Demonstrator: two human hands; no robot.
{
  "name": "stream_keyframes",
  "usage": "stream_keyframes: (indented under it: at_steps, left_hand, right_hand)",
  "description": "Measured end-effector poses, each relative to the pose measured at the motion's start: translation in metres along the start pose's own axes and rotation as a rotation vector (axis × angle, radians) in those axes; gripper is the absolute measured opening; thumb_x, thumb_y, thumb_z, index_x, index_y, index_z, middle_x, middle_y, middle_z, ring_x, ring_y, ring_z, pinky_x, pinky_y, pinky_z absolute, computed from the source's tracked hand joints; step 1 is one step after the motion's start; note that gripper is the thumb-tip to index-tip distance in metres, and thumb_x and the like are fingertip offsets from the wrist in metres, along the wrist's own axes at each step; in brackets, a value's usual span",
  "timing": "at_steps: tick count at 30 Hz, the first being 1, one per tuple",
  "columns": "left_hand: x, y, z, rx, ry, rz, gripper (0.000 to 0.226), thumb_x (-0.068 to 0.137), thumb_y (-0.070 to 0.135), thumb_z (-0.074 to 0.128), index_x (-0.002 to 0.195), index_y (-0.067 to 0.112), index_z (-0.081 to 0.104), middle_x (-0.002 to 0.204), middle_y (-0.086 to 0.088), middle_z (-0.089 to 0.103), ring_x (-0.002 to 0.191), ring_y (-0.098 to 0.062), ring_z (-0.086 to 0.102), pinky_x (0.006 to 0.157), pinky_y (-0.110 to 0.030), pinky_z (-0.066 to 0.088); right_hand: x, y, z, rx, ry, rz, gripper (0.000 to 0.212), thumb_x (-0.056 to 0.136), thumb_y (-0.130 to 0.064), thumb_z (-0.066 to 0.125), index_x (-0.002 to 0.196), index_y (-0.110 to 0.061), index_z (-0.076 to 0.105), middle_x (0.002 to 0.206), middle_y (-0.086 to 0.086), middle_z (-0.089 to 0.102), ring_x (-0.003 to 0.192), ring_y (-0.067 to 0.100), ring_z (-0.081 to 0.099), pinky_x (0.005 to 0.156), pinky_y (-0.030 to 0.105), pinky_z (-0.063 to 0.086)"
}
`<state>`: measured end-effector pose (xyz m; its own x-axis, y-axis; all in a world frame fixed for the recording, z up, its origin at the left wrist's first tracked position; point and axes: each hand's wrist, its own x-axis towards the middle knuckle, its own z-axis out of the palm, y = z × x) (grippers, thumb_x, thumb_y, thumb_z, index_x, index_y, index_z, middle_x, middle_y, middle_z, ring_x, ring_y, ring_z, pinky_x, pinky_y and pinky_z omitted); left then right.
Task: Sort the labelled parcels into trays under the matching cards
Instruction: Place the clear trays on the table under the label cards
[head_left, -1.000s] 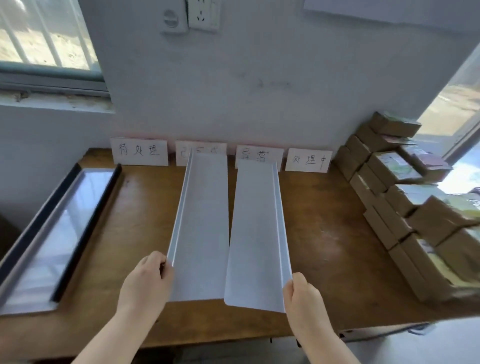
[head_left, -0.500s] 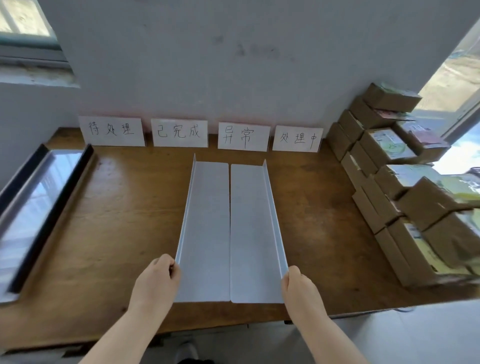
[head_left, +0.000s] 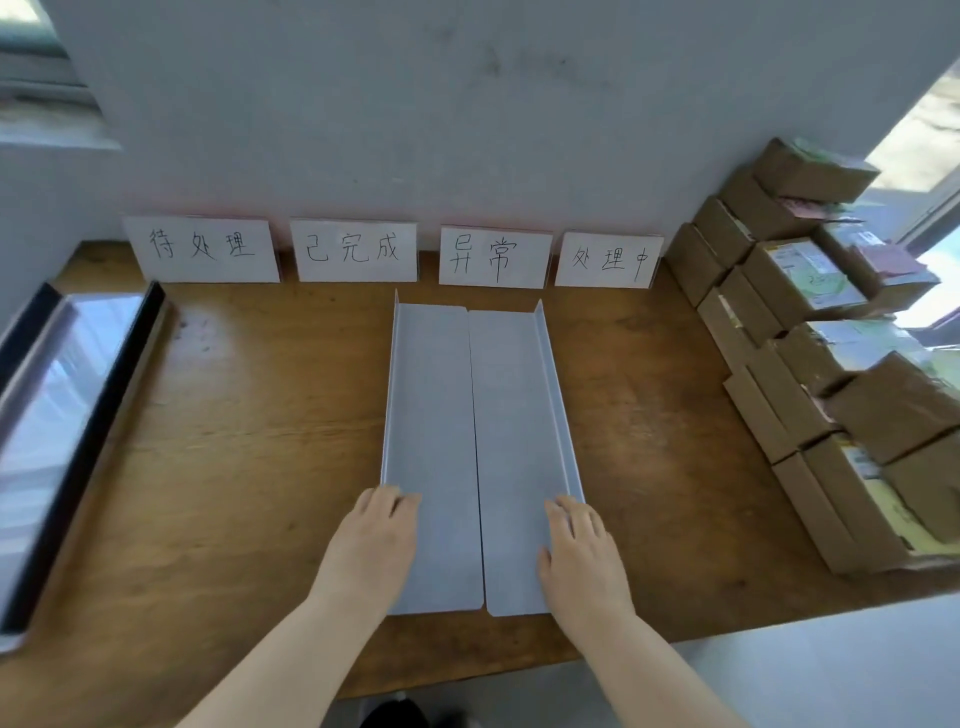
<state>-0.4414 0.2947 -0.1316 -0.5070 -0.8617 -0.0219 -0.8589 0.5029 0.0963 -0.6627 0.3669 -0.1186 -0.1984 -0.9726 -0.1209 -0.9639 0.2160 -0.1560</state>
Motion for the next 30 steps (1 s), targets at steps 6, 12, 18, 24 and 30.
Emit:
stream_keyframes:
  at_steps: [6, 12, 18, 24, 30]
  left_hand:
    - [0.021, 0.032, 0.001, -0.177, -0.212, 0.051, 0.053, 0.092, 0.013, 0.054, 0.142, 0.007, 0.038, 0.145, -0.009, 0.04, 0.133, -0.023, 0.04, 0.103, -0.031, 0.038]
    - [0.04, 0.028, 0.017, -0.1, -0.377, 0.083, 0.061, 0.101, 0.034, 0.035, 0.152, 0.014, 0.007, 0.16, -0.006, -0.001, 0.147, -0.022, -0.002, 0.117, -0.038, 0.01]
    - [0.054, 0.036, 0.021, -0.077, -0.517, 0.114, 0.077, 0.098, 0.043, 0.04, 0.151, 0.015, -0.009, 0.158, -0.005, -0.02, 0.145, -0.023, -0.017, 0.118, -0.037, -0.002]
    - [0.079, 0.077, 0.024, -0.093, -0.527, 0.091, 0.078, 0.098, 0.043, 0.04, 0.15, 0.016, -0.012, 0.157, -0.005, -0.022, 0.144, -0.022, -0.02, 0.119, -0.037, -0.004]
    - [0.108, 0.15, 0.026, -0.114, -0.555, 0.076, 0.078, 0.098, 0.041, 0.041, 0.15, 0.016, -0.011, 0.157, -0.005, -0.021, 0.144, -0.022, -0.019, 0.119, -0.037, -0.003]
  right_hand:
    - [0.022, -0.029, 0.01, 0.067, -0.215, -0.101, 0.059, 0.101, -0.026, 0.037, 0.151, -0.013, 0.01, 0.16, 0.002, 0.004, 0.147, 0.018, 0.001, 0.117, 0.031, 0.011]
    - [0.049, -0.021, 0.023, 0.013, -0.281, -0.041, 0.062, 0.102, -0.033, 0.033, 0.152, -0.014, 0.001, 0.16, 0.003, -0.007, 0.146, 0.019, -0.009, 0.117, 0.036, 0.0]
    - [0.055, 0.005, 0.029, 0.094, -0.369, 0.03, 0.069, 0.1, -0.042, 0.035, 0.151, -0.02, -0.005, 0.158, -0.002, -0.015, 0.145, 0.015, -0.016, 0.116, 0.035, -0.008]
    - [0.068, 0.05, 0.019, 0.084, -0.378, 0.023, 0.07, 0.099, -0.044, 0.034, 0.151, -0.02, -0.006, 0.158, -0.002, -0.015, 0.145, 0.015, -0.015, 0.116, 0.035, -0.006]
    - [0.084, 0.125, 0.002, 0.058, -0.391, 0.01, 0.069, 0.099, -0.045, 0.034, 0.151, -0.02, -0.005, 0.159, -0.002, -0.014, 0.145, 0.016, -0.014, 0.117, 0.036, -0.004]
